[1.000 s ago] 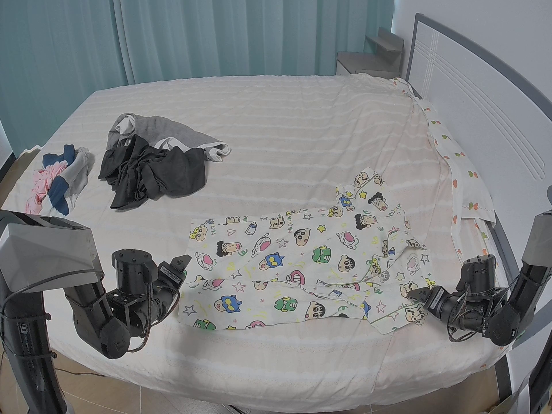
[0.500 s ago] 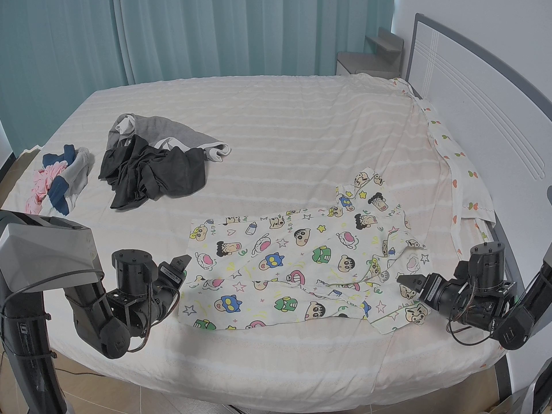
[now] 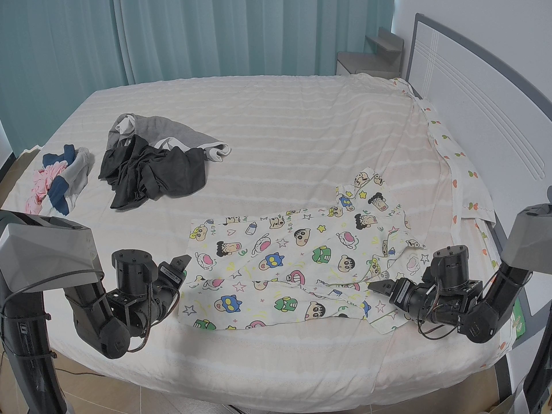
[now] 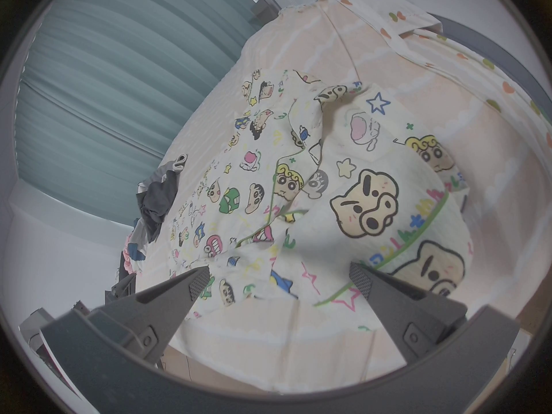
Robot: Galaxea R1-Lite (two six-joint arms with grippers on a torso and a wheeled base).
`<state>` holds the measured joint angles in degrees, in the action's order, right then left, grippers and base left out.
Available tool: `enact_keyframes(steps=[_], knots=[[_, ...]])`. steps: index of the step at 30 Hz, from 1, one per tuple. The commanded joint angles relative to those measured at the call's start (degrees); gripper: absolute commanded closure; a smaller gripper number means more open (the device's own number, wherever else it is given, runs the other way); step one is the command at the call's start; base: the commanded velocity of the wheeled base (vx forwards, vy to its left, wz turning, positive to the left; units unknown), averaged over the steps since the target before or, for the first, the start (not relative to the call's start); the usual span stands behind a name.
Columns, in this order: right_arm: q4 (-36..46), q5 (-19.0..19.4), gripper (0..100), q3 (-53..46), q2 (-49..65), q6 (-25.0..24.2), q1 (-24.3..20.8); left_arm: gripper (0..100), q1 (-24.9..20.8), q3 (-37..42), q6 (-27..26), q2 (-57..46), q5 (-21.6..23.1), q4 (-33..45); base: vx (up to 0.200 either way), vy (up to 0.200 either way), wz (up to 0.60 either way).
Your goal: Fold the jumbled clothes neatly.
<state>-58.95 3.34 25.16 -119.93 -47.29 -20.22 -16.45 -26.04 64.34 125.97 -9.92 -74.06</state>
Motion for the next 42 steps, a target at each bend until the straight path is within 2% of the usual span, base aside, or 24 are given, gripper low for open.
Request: enact_keyframes(steps=[1, 9, 15, 27, 42], knots=[[0.07, 0.09, 0, 4.28, -6.63, -0.17, 1.77, 0, 0.01, -0.06, 0.08, -0.02, -0.01, -0.03, 0.0, 0.0, 0.0], [-0.02, 0.09, 0, 8.59, -9.27, -0.09, 5.46, 0, 0.01, -0.06, 0.08, -0.02, -0.1, -0.03, 0.0, 0.0, 0.0], [-0.28, 0.18, 0, 8.06, -6.37, -0.26, 5.63, 0, 0.01, 0.02, -0.01, -0.37, -0.1, -0.03, 0.0, 0.0, 0.0], [-0.02, 0.09, 0, -2.75, 10.68, -0.35, 3.96, 0, -0.52, 1.08, 0.35, -5.73, -0.01, -0.03, 0.0, 0.0, 0.0], [-0.02, -0.35, 0, -7.32, 15.25, -0.26, 4.05, 0, -2.1, 1.52, 1.4, -6.26, -0.45, -0.03, 0.0, 0.0, 0.0]])
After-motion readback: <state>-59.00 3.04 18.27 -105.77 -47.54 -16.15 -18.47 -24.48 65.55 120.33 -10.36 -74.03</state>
